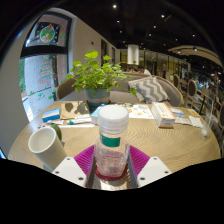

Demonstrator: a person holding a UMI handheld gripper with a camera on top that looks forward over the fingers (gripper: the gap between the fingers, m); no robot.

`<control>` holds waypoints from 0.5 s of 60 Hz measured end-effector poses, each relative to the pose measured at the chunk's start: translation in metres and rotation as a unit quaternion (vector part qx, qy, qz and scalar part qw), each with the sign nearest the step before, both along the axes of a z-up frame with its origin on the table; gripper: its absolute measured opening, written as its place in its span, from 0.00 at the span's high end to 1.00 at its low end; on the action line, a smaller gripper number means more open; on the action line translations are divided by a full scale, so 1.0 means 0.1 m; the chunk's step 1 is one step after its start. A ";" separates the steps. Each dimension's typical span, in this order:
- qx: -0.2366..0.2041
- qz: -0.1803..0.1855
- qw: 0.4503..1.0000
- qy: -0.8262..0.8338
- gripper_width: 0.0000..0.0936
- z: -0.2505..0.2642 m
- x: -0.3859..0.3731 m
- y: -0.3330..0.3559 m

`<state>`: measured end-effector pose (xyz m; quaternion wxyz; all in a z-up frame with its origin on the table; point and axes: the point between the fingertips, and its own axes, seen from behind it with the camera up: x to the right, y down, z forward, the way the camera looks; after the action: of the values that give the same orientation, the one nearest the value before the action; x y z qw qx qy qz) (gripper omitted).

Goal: Pour water

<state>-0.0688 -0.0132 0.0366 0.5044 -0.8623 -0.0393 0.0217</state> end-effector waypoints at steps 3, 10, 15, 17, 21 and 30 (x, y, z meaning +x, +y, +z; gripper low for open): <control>-0.029 0.001 1.000 0.002 0.35 -0.10 -0.01 -0.06; -0.064 -0.012 0.998 0.005 0.10 -0.07 0.01 -0.29; -0.075 -0.025 0.997 -0.005 0.08 0.15 0.05 -0.56; -0.081 -0.031 0.996 -0.007 0.08 0.26 0.05 -0.70; -0.085 -0.036 0.996 -0.010 0.08 0.51 0.04 -0.97; -0.087 -0.058 0.994 -0.010 0.09 1.13 -0.01 -1.61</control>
<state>-0.0696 -0.1745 0.1493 0.4278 -0.9037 0.0078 -0.0132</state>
